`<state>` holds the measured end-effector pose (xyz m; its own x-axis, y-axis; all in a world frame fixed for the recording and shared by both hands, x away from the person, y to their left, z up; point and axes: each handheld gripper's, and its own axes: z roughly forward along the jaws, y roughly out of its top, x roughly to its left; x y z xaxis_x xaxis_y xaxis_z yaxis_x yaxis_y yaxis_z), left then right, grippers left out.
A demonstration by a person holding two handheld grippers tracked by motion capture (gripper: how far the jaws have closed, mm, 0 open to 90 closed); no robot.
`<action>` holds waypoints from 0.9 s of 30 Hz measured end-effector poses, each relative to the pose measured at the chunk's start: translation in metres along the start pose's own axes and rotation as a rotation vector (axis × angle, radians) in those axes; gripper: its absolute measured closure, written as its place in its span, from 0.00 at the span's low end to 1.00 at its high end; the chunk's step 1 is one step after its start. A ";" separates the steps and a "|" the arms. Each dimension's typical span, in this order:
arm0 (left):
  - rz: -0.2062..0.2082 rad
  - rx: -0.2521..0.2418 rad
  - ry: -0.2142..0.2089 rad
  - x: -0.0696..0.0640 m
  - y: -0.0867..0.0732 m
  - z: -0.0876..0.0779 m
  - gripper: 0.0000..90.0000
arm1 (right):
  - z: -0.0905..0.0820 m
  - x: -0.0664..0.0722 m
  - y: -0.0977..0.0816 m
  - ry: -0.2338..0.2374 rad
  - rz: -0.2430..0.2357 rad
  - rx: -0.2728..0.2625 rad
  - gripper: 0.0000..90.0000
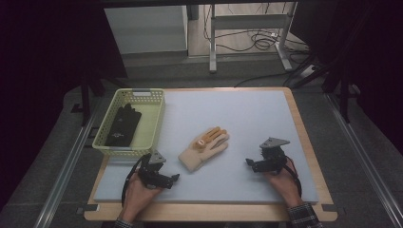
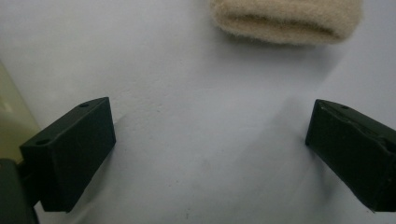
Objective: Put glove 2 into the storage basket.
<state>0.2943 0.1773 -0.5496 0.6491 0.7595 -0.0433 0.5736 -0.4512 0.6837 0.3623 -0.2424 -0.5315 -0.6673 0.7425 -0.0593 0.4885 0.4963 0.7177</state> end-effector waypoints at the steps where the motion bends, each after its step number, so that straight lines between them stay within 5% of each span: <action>1: 0.007 0.006 -0.008 -0.001 0.001 -0.001 0.02 | 0.000 0.000 0.000 0.001 0.001 0.000 0.15; 6: 0.030 -0.007 -0.060 -0.008 0.009 -0.003 0.00 | 0.000 0.000 0.000 0.001 0.000 -0.001 0.15; 16: 0.065 0.008 -0.089 -0.020 0.046 0.009 0.00 | 0.000 0.000 0.000 -0.001 -0.001 -0.001 0.15; 27: 0.103 0.085 -0.083 -0.025 0.093 0.050 0.00 | 0.000 0.000 0.000 -0.001 -0.001 -0.002 0.15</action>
<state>0.3563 0.0934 -0.5214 0.7439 0.6671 -0.0383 0.5395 -0.5658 0.6236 0.3621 -0.2425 -0.5317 -0.6670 0.7425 -0.0607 0.4870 0.4963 0.7187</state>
